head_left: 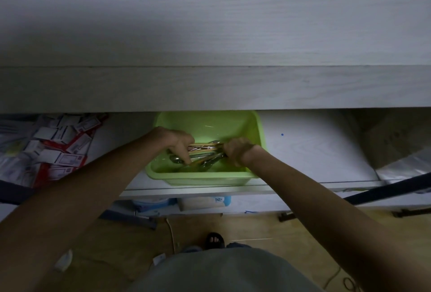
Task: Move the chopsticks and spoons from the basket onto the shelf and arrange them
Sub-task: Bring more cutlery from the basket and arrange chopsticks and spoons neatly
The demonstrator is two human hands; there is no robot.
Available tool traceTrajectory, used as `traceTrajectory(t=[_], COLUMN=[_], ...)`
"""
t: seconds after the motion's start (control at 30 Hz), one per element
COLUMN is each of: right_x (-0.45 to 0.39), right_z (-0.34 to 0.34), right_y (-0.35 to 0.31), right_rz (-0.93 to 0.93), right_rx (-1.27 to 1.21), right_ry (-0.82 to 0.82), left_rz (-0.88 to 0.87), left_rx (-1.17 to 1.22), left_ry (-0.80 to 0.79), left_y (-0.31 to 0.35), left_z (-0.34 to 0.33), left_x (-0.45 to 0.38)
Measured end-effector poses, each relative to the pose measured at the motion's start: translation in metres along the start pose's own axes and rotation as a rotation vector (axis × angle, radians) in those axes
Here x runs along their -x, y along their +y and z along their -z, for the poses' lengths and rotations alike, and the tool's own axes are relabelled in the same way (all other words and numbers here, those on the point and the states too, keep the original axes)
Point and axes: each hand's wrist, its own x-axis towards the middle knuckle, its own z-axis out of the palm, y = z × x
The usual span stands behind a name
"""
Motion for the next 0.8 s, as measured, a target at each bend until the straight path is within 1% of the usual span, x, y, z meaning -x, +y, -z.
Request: traceTrajectory(t=[0.07, 0.17, 0.4, 0.53, 0.63, 0.7, 0.8], right_x=[0.000, -0.003, -0.003, -0.004, 0.001, 0.004, 0.008], right_z=[0.000, 0.001, 0.003, 0.001, 0.004, 0.004, 0.002], right_y=[0.000, 0.002, 0.011, 0.012, 0.017, 0.020, 0.019], right_rz=[0.012, 0.032, 0.081, 0.095, 0.083, 0.076, 0.069], right_rx=[0.042, 0.074, 0.131, 0.189, 0.224, 0.238, 0.235], right_ry=[-0.001, -0.002, 0.050, 0.079, 0.121, 0.142, 0.124], left_rz=[0.009, 0.027, 0.002, -0.026, -0.030, -0.030, -0.051], left_rx=[-0.039, -0.107, -0.101, -0.185, -0.129, -0.065, -0.037], left_ry=[-0.001, 0.055, 0.125, 0.136, 0.134, 0.086, 0.063], left_y=[0.002, 0.002, 0.000, 0.006, 0.006, 0.004, 0.004], left_z=[0.000, -0.004, -0.008, -0.014, -0.009, -0.006, -0.005], left_x=[-0.001, -0.003, -0.004, -0.009, -0.009, -0.008, -0.006])
